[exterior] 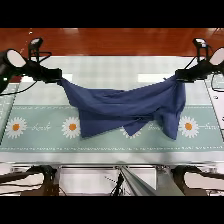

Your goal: Fold the shirts.

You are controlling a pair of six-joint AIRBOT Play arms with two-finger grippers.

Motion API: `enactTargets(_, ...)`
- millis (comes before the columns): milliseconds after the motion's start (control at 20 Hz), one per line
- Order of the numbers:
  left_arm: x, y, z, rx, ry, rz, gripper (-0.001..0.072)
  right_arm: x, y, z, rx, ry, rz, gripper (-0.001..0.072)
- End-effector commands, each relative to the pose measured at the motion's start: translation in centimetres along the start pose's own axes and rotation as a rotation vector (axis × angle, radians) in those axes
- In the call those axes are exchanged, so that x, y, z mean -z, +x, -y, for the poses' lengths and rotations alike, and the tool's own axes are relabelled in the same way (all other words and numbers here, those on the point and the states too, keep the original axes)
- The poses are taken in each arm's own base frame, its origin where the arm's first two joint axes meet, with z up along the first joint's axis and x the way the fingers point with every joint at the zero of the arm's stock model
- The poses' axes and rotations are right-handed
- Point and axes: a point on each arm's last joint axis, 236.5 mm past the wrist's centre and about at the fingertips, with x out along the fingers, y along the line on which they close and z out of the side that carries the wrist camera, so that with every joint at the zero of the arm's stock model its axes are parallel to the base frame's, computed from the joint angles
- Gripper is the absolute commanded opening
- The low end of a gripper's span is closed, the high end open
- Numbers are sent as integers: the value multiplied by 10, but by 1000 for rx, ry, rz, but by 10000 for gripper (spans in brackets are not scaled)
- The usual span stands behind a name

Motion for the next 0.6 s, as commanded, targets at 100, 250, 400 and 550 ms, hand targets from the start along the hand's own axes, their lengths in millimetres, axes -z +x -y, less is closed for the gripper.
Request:
enactTargets(100, 11, 55, 12, 103, -125, -61, 20, 6, 54, -3, -29, 35, -40, 22)
enactTargets(250, 3, 44, 10, 114, -133, -65, 46, 1, 41, -1, -24, 30, -25, 25)
enactTargets(400, -5, 0, 8, 144, -115, -143, 343, -22, -13, 8, 31, -57, 43, 354)
enactTargets(550, 24, -52, 7, 177, -106, -341, 343, -46, -82, 24, 92, -73, 186, 443)
